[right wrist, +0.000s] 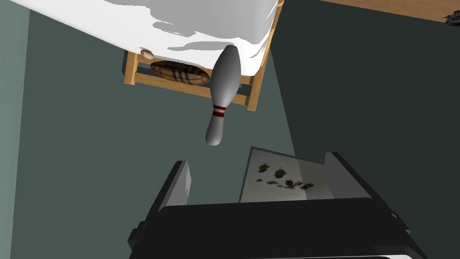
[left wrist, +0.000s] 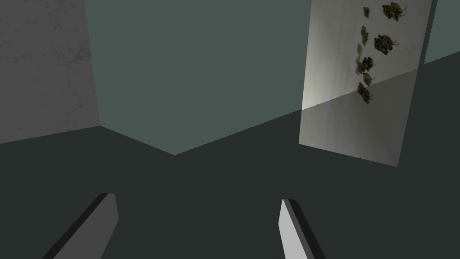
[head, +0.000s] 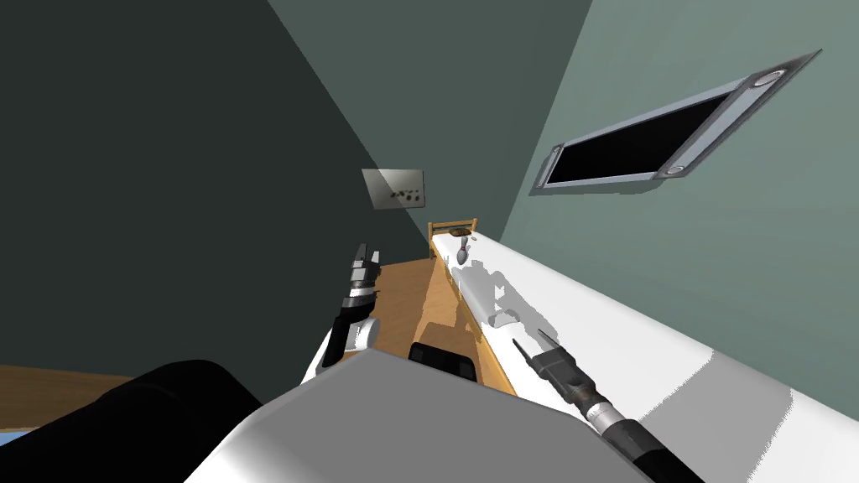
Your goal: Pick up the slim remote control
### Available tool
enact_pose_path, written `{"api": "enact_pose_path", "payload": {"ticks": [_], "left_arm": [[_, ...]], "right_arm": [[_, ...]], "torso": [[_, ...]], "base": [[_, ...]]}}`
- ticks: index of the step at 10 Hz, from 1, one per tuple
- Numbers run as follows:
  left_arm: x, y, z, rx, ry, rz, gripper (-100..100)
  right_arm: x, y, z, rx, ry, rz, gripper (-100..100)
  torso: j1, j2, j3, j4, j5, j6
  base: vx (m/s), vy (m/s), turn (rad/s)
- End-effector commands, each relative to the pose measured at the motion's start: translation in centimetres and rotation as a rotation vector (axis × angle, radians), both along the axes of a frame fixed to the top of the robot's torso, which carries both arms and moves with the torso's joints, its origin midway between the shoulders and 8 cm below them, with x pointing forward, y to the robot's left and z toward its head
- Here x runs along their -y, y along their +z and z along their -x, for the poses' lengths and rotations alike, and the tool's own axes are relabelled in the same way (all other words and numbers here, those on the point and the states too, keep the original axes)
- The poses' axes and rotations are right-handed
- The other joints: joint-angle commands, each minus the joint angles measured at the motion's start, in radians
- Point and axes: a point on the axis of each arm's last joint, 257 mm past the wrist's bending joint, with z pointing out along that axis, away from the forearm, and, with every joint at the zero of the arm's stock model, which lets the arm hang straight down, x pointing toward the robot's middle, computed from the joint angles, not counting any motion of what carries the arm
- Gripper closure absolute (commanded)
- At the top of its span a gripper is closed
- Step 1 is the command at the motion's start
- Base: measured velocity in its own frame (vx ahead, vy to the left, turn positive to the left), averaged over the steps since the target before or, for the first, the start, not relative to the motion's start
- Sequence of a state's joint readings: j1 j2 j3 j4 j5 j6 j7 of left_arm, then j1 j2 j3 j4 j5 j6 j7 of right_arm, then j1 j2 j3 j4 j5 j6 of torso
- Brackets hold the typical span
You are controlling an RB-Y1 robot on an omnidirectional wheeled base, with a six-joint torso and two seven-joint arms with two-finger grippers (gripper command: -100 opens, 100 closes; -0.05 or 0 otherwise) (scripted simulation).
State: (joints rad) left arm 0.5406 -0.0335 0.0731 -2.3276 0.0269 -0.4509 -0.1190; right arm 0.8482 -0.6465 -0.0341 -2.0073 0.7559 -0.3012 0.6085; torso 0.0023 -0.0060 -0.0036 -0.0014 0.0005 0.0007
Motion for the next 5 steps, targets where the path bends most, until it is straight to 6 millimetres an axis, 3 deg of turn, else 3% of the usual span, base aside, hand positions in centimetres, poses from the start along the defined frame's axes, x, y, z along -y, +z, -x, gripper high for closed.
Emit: {"api": "enact_pose_path", "payload": {"ticks": [1,2,5], "left_arm": [[0.0,0.0,0.0,0.0,0.0,0.0,0],[0.0,0.0,0.0,0.0,0.0,0.0,0],[0.0,0.0,0.0,0.0,0.0,0.0,0]], "right_arm": [[0.1,-0.5,0.1,-0.007,0.017,0.035,-100],[1.0,-2.3,1.4,-0.047,0.057,0.109,-100],[1.9,-4.3,2.9,-0.09,0.124,0.226,-100]], "torso": [[0.0,0.0,0.0,0.0,0.0,0.0],[0.0,0.003,0.002,0.001,0.0,0.0],[0.0,-0.001,0.0,0.0,0.0,0.0]], "base": [[0.034,0.017,-0.023],[0.064,0.04,0.135],[0.097,0.028,0.074]]}}
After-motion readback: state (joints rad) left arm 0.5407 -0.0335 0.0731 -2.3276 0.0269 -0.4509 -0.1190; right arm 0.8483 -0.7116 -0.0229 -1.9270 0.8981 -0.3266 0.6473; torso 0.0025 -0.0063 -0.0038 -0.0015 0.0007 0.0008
